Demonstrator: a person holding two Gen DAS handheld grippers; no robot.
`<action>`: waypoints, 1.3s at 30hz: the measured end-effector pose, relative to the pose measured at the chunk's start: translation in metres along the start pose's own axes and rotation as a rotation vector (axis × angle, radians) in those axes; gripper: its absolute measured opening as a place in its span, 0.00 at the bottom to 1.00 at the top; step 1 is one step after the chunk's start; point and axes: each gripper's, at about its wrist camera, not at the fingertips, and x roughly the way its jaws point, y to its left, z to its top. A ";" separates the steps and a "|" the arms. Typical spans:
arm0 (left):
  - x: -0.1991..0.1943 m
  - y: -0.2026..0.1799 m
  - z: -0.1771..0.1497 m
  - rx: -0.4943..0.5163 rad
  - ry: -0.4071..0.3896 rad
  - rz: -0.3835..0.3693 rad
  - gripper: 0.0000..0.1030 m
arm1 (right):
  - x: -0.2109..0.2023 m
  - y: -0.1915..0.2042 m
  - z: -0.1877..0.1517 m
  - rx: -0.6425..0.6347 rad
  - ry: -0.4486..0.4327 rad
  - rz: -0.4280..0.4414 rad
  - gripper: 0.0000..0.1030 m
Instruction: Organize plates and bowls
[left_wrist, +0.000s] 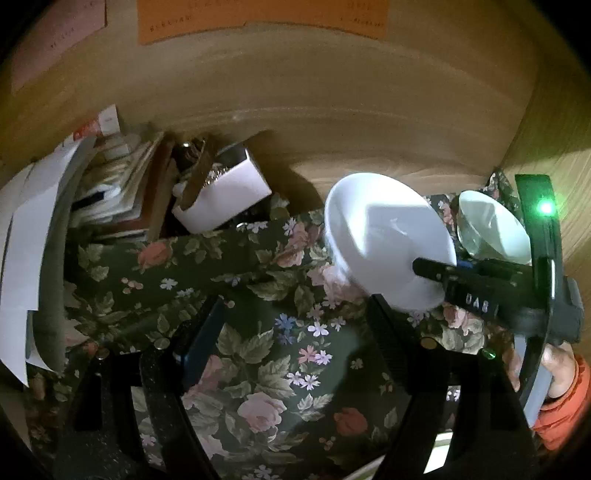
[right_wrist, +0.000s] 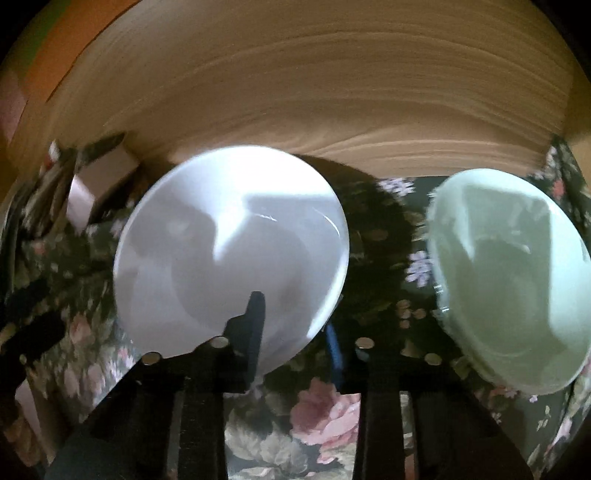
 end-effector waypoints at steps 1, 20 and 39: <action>0.002 0.001 0.000 -0.002 0.009 0.002 0.76 | 0.000 0.004 -0.002 -0.019 0.008 0.009 0.20; 0.043 -0.010 -0.013 0.003 0.211 -0.037 0.41 | -0.034 0.006 -0.036 0.012 0.001 0.085 0.27; 0.051 -0.034 -0.015 0.050 0.193 -0.058 0.16 | -0.009 0.033 -0.033 -0.025 -0.007 0.071 0.14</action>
